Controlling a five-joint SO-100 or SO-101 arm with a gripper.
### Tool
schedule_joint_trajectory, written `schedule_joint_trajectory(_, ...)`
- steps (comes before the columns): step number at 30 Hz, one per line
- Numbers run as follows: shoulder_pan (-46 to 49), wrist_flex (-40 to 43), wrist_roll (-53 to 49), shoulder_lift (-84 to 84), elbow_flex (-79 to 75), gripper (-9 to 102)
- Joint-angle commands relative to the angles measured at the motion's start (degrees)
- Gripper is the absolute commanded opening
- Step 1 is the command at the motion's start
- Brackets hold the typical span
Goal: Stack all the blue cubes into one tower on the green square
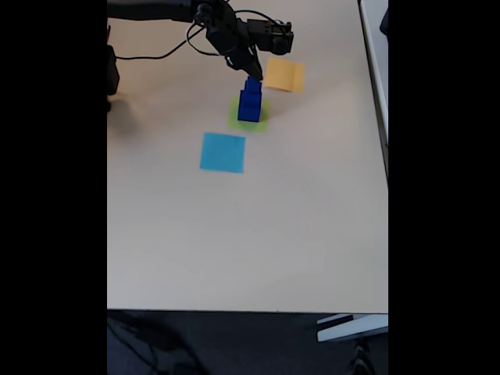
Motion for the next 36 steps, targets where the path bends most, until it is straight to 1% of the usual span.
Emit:
schedule_joint_trajectory(1,0.44,-1.23,-0.35,4.48,-0.18,1)
schedule_joint_trajectory(21,0.44,-1.14,-0.35,4.75,0.44,1)
schedule_joint_trajectory(29,0.18,-1.49,-1.05,4.75,0.35,6)
schedule_joint_trajectory(36,0.0,-1.49,-1.05,4.75,0.26,7)
